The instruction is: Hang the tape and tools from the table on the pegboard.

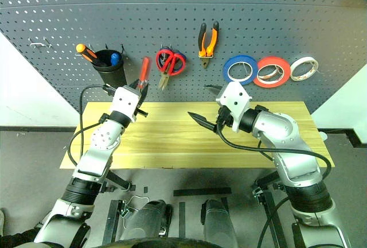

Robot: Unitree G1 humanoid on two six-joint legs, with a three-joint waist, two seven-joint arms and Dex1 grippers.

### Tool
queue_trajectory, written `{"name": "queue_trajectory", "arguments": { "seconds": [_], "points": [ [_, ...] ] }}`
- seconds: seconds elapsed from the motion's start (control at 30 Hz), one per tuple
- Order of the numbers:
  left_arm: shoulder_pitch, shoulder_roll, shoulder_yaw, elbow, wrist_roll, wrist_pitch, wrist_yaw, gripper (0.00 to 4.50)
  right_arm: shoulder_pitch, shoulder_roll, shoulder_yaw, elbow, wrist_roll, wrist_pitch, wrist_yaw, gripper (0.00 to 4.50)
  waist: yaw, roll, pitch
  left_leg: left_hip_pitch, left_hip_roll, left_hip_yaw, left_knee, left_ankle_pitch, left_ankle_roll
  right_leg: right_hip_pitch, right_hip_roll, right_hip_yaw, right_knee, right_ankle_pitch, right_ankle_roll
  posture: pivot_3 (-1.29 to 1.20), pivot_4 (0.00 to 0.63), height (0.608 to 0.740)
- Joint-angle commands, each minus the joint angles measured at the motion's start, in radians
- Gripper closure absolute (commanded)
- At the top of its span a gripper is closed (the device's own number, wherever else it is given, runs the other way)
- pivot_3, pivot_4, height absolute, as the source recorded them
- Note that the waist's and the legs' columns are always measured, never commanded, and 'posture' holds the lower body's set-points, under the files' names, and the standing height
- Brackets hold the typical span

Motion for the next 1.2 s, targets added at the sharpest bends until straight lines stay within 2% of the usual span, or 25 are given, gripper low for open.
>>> {"name": "queue_trajectory", "arguments": {
  "seconds": [0.03,0.3,0.43,0.57,0.87,1.2],
  "points": [
    [-0.022,0.010,0.052,-0.080,0.068,-0.164,0.089,3.66,-0.028,-0.011,-0.024,-0.002,0.000,-0.030,0.009,0.00,0.007,0.000,-0.001,0.000,0.000,0.001,0.000,0.000,0.000,0.000,0.000,0.001,0.000,0.000,0.000,0.10,0.070,0.740],
    [-0.161,0.021,0.125,-0.008,0.120,-0.243,0.190,3.66,-0.032,-0.014,-0.022,-0.008,0.007,-0.026,0.014,0.00,0.014,0.001,-0.005,0.001,0.000,0.002,0.001,0.000,0.000,0.001,0.001,0.001,0.001,0.000,0.000,0.10,0.086,0.740],
    [-0.332,0.038,0.141,0.177,0.138,-0.259,0.236,3.66,-0.021,-0.014,-0.017,-0.018,0.014,-0.012,0.018,0.00,0.012,0.001,-0.005,0.001,0.000,0.002,0.001,0.000,0.001,0.001,0.002,0.001,0.001,0.000,0.001,0.10,0.110,0.740],
    [-0.411,0.045,0.130,0.276,0.160,-0.302,0.277,3.66,0.007,-0.028,-0.027,-0.059,0.033,0.019,0.022,0.00,0.006,0.001,-0.004,0.002,0.000,0.002,0.001,-0.001,0.002,0.001,0.002,0.001,0.001,0.000,0.001,0.08,0.146,0.740],
    [-0.429,0.072,0.156,0.277,0.175,-0.317,0.321,3.66,0.064,-0.081,-0.059,-0.135,0.084,0.104,0.031,0.00,0.001,-0.002,0.012,0.001,0.001,0.003,0.001,-0.002,0.004,0.001,0.001,0.002,0.000,0.000,0.001,0.05,0.222,0.740],
    [-0.388,0.133,0.203,0.287,0.186,-0.302,0.366,3.66,0.111,-0.128,-0.089,-0.186,0.127,0.175,0.038,0.00,-0.021,-0.002,0.069,0.000,0.001,0.002,0.001,-0.002,0.004,-0.001,-0.002,0.001,0.000,-0.001,0.002,0.02,0.287,0.740]
  ]
}}
